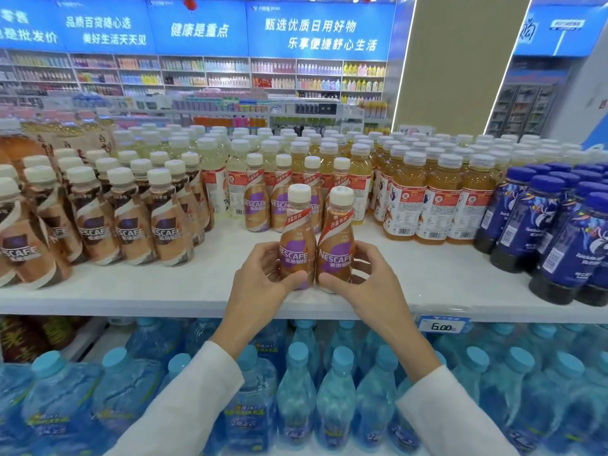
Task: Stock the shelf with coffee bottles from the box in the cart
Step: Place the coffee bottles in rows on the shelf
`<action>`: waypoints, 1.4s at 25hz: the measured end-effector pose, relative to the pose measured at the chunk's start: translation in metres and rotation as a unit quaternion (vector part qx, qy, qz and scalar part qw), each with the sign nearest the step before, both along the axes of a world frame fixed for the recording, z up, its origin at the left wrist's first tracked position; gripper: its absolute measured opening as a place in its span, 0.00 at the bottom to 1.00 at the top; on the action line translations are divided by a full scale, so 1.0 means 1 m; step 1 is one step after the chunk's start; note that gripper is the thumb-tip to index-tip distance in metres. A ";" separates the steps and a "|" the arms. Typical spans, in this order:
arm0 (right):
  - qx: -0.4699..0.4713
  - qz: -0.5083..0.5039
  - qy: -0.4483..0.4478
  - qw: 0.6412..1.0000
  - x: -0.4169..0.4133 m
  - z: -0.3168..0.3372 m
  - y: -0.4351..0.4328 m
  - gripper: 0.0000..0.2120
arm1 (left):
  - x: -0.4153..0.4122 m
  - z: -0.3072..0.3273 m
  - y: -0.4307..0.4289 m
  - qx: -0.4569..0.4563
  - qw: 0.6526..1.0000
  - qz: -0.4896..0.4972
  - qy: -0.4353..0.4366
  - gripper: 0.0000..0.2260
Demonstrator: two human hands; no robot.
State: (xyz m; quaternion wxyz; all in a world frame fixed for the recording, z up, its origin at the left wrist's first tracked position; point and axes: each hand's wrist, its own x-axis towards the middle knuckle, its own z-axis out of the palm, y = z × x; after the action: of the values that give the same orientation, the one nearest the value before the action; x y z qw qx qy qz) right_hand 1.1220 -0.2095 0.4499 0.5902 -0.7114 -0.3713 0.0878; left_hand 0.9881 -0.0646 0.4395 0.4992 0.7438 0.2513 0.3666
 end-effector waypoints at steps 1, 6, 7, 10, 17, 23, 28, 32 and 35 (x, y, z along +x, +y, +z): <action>0.010 -0.013 -0.003 1.000 -0.003 -0.003 -0.001 0.31 | 0.000 0.000 -0.003 0.006 1.000 0.013 -0.004 0.28; 0.022 -0.059 -0.019 0.998 -0.002 -0.011 0.007 0.28 | 0.008 0.003 -0.008 0.015 0.998 0.059 -0.009 0.27; 0.011 -0.072 -0.021 0.997 0.006 -0.009 0.010 0.28 | 0.009 0.004 -0.006 0.015 0.998 0.067 -0.004 0.27; -0.021 -0.129 -0.027 0.991 0.046 -0.001 0.019 0.28 | 0.010 0.006 0.001 0.018 0.996 0.085 0.011 0.27; -0.051 -0.136 -0.033 0.989 0.121 0.014 0.060 0.32 | 0.011 0.001 0.003 0.024 0.995 0.099 0.006 0.27; -0.043 -0.139 -0.052 0.988 0.131 0.006 0.072 0.29 | 0.012 0.000 0.003 0.022 0.995 0.098 0.009 0.27; -0.035 -0.139 -0.060 0.988 0.131 0.001 0.074 0.29 | 0.013 -0.002 0.002 0.021 0.994 0.107 0.015 0.26; -0.041 -0.143 -0.067 0.987 0.134 -0.001 0.074 0.29 | 0.013 0.003 0.027 0.042 0.987 0.152 0.034 0.26; -0.043 -0.142 -0.069 0.987 0.134 -0.003 0.075 0.30 | 0.014 0.014 0.064 0.059 0.984 0.162 0.054 0.22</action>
State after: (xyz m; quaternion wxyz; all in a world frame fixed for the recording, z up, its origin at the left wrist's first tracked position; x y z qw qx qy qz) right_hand 1.2557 -0.1344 0.4471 0.5386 -0.7858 -0.3024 -0.0304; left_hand 1.0021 -0.0006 0.4533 0.3740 0.7404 0.3727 0.4160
